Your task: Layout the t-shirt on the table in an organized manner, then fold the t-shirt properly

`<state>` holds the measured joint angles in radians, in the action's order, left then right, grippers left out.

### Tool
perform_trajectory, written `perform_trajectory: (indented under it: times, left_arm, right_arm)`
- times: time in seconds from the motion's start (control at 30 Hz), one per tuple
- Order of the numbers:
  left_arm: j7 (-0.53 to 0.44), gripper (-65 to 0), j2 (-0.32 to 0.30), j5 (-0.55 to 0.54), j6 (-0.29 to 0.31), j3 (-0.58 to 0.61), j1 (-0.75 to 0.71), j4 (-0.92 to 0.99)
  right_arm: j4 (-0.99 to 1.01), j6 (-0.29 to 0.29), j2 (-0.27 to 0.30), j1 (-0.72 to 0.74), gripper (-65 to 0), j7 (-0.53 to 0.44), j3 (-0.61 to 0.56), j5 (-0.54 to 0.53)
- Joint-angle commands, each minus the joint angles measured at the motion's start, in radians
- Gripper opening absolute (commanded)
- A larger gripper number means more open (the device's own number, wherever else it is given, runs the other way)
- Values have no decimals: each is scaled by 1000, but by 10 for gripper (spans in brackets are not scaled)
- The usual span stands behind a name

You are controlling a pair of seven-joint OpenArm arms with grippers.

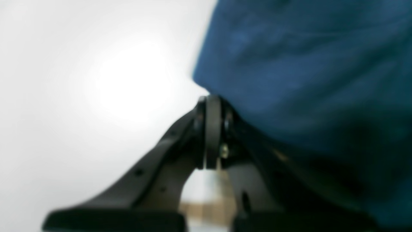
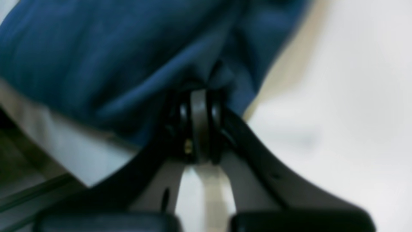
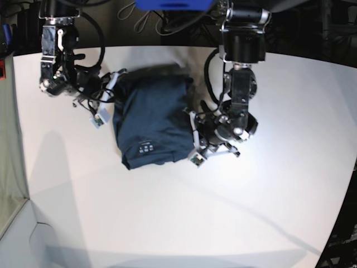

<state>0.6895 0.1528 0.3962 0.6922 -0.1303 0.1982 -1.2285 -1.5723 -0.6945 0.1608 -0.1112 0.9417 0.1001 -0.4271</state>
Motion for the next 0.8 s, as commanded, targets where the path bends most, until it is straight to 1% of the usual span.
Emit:
perform_trajectory:
  times: [0.0, 0.03, 0.2, 0.33, 0.4, 0.5, 0.6, 0.7, 0.77]
  left_arm:
    - [29, -648, 4, 20, 6, 1, 10, 2]
    - [29, -648, 4, 14, 6, 2, 16, 2]
    - [29, -648, 4, -90, 6, 4, 27, -3]
    - [31, -648, 4, -99, 6, 4, 27, -9]
    - [34, -648, 4, -105, 6, 2, 24, -33]
    - [31, -648, 4, -107, 6, -22, 7, -121]
    - [31, -648, 4, -107, 6, -113, -9, -239]
    - [40, -648, 4, -107, 6, -179, -13, -340]
    - [42, -648, 4, -107, 6, -213, -42, -403]
  right_arm:
    - [-18, -4, 1, 11, -650, -16, -7, -14]
    - [-18, -4, 0, 11, -650, -16, -17, -14]
    - [-18, -4, -2, -14, -650, -16, -40, -14]
    - [-18, -4, 3, -14, -650, -16, -33, -14]
    - [-21, -4, 21, -15, -650, -16, -20, -13]
    - [-33, -4, 30, -20, -650, -16, 34, -13]
    - [-44, -4, 32, -22, -650, -16, 125, -13]
    - [-50, -4, 38, -25, -650, -13, 217, -13]
    - [-79, -4, 46, -48, -650, -8, 243, -14]
